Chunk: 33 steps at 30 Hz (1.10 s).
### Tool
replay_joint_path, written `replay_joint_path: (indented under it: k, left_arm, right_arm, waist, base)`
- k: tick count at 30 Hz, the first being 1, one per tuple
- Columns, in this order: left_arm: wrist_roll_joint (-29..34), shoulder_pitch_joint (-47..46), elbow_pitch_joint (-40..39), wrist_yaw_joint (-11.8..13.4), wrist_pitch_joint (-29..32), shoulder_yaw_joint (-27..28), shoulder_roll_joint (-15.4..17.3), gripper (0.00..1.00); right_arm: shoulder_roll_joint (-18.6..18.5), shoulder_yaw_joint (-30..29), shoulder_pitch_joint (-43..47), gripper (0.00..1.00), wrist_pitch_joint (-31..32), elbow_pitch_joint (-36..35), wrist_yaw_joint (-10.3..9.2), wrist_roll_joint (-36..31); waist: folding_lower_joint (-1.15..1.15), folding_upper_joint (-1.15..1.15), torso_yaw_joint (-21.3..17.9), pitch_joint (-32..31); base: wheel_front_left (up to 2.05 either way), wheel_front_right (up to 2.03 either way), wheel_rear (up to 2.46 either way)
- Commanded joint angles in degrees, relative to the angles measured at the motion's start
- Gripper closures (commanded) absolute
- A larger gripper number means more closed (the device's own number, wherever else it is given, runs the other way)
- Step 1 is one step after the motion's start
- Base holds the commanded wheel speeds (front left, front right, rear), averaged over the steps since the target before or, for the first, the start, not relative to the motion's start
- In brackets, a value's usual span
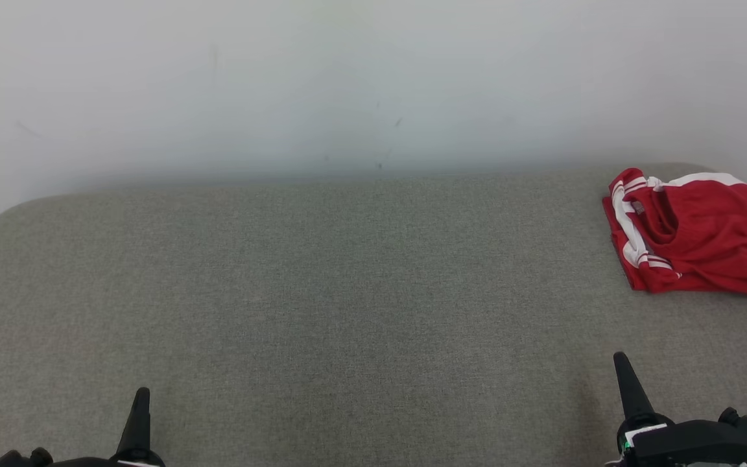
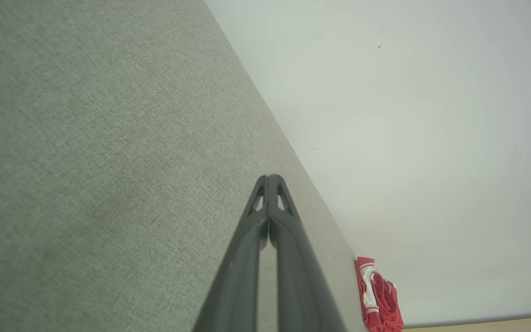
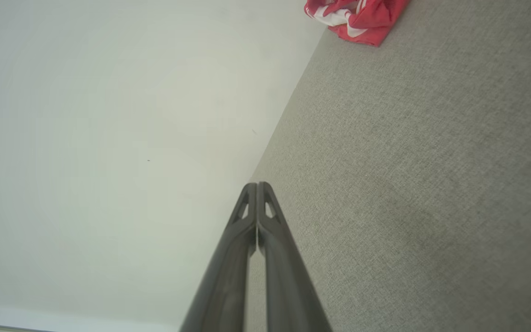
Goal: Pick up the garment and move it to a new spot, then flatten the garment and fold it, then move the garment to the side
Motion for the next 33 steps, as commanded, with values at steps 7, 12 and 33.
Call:
replay_joint_path:
  k: [7,12,33]
  left_arm:
    - [-4.77,-1.88,0.17,-0.98,0.82,1.0,-0.59,1.0]
    - [-7.17,-2.34,0.46,-1.45,1.31,1.4,-1.02,1.0]
    - [-16.18,-3.72,1.52,-3.28,3.01,2.82,-2.43,1.0]
  right_arm:
    - [0.14,0.08,-1.58,1.0,0.87,-0.08,-0.07,5.23]
    - [0.19,0.09,-2.0,1.0,1.3,0.09,-0.08,7.87]
    - [0.4,0.11,-3.41,1.0,2.88,0.8,-0.1,17.53]
  waist:
    - [0.0,0.0,0.02,0.25]
    - [0.0,0.0,0.03,0.42]
    - [-0.01,0.0,0.08,1.09]
  base:
    - [0.0,0.0,0.0]
    - [0.0,0.0,0.0]
    - [0.0,0.0,0.0]
